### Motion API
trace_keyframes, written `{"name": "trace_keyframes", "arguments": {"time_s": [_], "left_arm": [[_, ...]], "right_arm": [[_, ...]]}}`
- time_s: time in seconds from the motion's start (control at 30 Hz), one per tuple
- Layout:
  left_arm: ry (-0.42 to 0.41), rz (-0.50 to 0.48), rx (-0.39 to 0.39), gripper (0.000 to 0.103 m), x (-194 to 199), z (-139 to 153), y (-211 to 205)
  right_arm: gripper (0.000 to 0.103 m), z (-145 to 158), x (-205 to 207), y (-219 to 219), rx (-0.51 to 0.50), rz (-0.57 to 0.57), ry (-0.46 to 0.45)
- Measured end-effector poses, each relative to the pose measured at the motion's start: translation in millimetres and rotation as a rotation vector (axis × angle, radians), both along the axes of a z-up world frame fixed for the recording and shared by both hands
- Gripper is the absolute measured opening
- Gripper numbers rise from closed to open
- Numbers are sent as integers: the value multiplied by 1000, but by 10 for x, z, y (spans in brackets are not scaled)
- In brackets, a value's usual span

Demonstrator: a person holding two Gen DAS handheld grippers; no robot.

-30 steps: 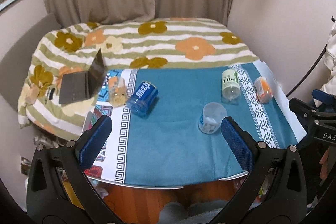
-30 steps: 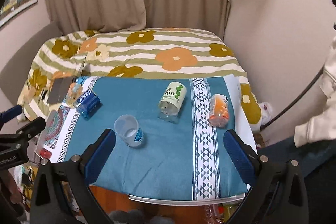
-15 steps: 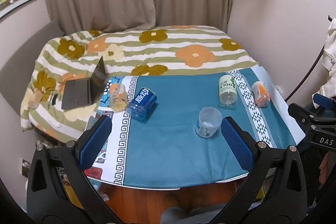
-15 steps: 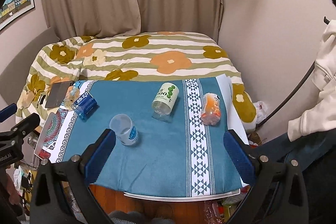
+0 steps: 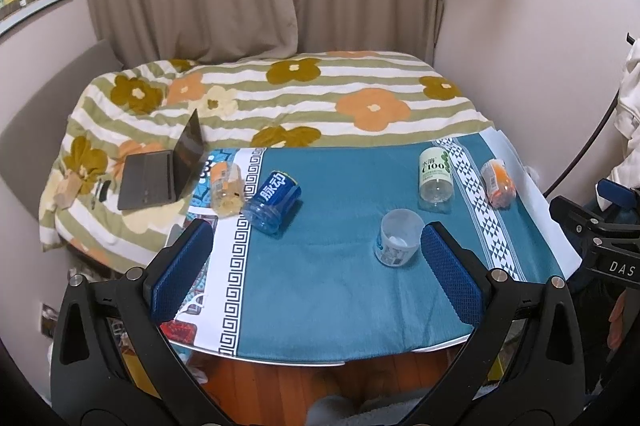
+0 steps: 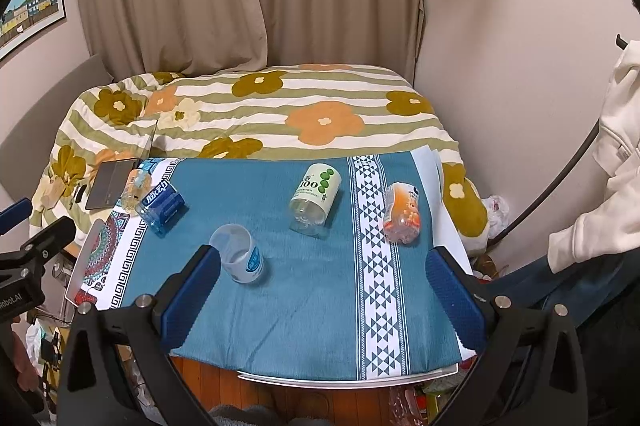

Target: Flip cup upright

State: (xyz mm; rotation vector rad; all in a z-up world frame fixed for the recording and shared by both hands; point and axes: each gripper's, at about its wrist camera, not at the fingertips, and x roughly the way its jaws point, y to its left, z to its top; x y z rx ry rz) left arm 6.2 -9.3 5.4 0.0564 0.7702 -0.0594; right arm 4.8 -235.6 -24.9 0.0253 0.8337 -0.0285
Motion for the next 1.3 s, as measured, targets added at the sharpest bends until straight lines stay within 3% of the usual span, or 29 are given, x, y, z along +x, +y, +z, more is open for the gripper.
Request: {"name": "trace_keyframes", "arguments": {"time_s": [1.3], "left_arm": [[2,-1,-2,103,54,-13,-16]], "right_arm": [[102,15,95,-29,2,0,-5]]}}
